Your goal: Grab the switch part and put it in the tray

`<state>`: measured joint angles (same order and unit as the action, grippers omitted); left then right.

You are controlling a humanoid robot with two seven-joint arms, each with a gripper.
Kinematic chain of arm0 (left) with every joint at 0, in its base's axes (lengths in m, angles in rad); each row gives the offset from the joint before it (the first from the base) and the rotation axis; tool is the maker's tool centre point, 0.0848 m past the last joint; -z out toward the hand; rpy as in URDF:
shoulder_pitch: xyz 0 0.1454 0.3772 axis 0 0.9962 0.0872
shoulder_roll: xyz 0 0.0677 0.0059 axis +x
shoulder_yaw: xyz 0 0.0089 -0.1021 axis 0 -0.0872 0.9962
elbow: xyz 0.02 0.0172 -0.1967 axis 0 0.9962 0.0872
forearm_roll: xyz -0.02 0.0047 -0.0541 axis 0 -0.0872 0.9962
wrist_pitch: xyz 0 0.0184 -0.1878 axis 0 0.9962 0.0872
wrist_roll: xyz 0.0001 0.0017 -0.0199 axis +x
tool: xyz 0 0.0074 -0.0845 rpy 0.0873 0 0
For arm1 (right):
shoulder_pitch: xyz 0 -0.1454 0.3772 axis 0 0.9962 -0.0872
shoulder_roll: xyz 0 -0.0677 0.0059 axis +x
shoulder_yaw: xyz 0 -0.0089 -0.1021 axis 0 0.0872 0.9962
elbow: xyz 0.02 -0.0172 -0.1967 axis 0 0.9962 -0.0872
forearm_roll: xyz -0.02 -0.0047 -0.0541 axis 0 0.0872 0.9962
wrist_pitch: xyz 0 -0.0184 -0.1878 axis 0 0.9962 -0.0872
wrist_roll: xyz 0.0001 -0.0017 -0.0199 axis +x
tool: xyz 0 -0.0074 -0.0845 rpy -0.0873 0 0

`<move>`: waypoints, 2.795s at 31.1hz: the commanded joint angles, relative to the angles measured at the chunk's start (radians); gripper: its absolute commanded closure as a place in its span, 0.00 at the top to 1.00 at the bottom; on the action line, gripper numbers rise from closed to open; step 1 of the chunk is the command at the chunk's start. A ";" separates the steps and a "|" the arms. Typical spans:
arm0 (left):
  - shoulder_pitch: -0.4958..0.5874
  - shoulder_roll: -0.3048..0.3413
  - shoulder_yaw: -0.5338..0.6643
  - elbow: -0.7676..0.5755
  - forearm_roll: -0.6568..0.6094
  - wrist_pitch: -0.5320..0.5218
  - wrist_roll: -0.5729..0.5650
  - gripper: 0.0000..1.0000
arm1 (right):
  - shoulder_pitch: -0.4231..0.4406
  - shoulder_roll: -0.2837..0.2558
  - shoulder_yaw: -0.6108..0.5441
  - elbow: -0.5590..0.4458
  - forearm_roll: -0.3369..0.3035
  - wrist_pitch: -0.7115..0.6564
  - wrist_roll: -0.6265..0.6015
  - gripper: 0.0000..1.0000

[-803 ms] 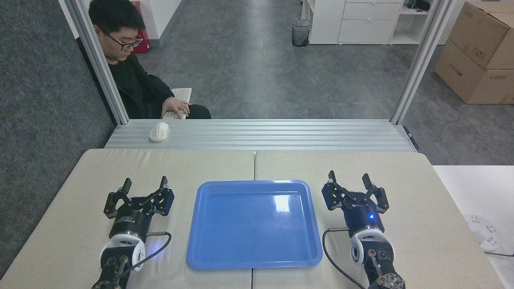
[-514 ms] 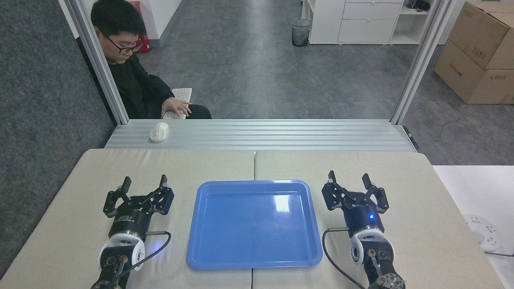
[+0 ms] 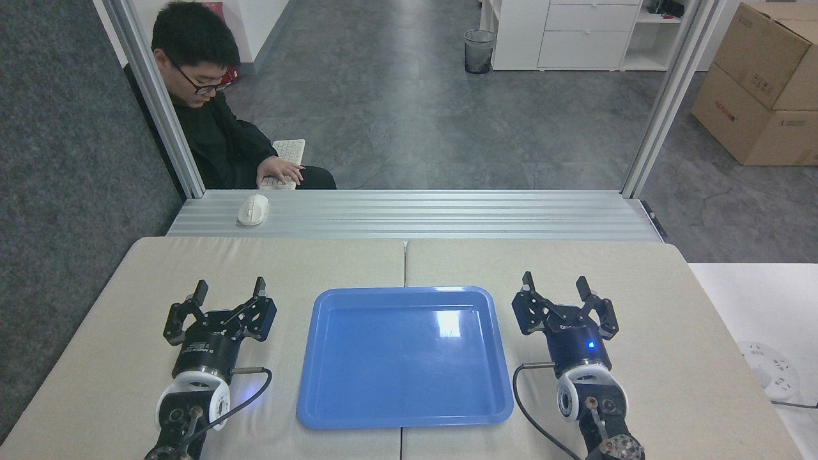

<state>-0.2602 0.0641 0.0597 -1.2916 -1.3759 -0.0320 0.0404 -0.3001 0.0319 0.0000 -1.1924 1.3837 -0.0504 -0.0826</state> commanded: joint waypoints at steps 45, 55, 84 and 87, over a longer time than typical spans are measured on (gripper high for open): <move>-0.001 0.006 0.000 0.018 0.001 -0.002 0.003 1.00 | 0.001 0.000 -0.026 -0.001 0.000 0.000 0.000 1.00; 0.001 0.006 0.000 0.025 0.001 -0.002 0.003 1.00 | 0.001 0.000 -0.026 0.001 0.000 0.000 0.000 1.00; 0.049 0.029 0.012 0.179 -0.017 -0.002 0.036 1.00 | 0.001 0.000 -0.025 -0.001 -0.002 0.000 0.000 1.00; 0.047 0.033 0.012 0.199 -0.017 -0.002 0.036 1.00 | -0.001 0.000 -0.025 0.001 -0.002 0.000 0.000 1.00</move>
<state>-0.2183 0.0843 0.0728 -1.1820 -1.3866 -0.0321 0.0760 -0.2997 0.0321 0.0000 -1.1921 1.3833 -0.0504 -0.0826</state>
